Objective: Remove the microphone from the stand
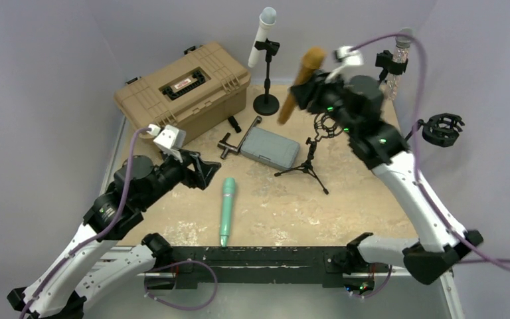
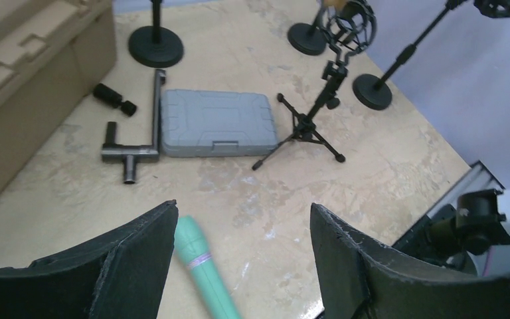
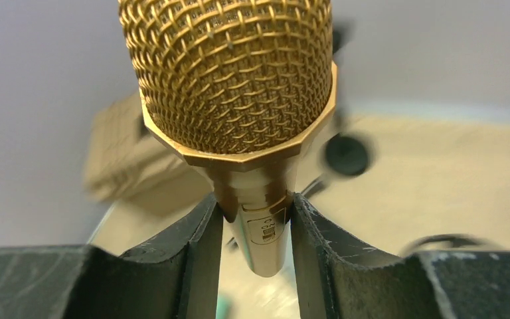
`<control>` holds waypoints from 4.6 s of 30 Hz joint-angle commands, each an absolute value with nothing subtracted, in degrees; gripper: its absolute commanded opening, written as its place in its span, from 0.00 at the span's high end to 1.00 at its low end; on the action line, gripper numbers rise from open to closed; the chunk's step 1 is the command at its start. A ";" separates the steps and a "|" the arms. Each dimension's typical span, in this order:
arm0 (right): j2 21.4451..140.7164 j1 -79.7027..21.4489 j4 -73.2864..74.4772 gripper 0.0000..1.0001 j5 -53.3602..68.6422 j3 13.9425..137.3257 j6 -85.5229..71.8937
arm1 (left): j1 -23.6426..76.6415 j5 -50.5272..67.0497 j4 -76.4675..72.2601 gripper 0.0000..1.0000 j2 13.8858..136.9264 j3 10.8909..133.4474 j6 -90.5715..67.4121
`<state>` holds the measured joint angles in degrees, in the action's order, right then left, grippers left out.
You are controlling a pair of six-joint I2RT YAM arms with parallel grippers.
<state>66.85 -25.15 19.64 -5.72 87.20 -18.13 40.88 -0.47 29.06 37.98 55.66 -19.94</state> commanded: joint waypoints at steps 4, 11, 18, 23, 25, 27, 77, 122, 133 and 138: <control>74.96 -45.82 14.06 1.00 6.25 76.52 -38.32 | 38.33 -16.43 29.04 0.29 31.28 53.83 -21.05; 81.44 -54.90 11.71 1.00 5.71 68.50 -52.07 | 37.95 -18.63 28.72 0.29 28.74 53.10 -21.40; 89.81 -58.59 23.63 1.00 -2.62 71.90 -64.63 | 37.95 -18.89 29.00 0.30 27.99 53.11 -21.46; 93.45 -59.72 26.36 1.00 -3.04 70.78 -70.19 | 37.91 -19.40 29.04 0.30 27.29 53.13 -21.28; 94.23 -60.01 28.28 1.00 -3.98 70.52 -70.43 | 37.90 -19.42 28.99 0.30 27.08 53.18 -21.27; 95.10 -60.20 30.01 1.00 -4.66 70.24 -70.10 | 37.92 -19.34 28.96 0.30 26.98 53.17 -21.23; 98.75 -60.12 34.44 0.41 -12.92 75.46 -60.51 | 37.85 -18.19 29.01 0.30 27.42 53.38 -21.35; 85.23 -12.02 47.74 0.38 -59.64 97.62 -16.39 | 37.81 1.03 25.35 0.25 39.40 63.06 -19.53; 100.52 -10.23 73.76 0.40 -77.06 106.00 -35.39 | 42.35 -2.05 26.10 0.24 37.85 63.14 -18.41; 98.38 -6.50 65.74 0.30 -73.97 102.71 -30.19 | 44.96 -3.31 26.85 0.24 40.88 63.21 -17.98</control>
<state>102.69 -9.50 69.23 -71.29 102.72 -31.20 43.57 -1.56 27.51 38.44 62.85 -18.87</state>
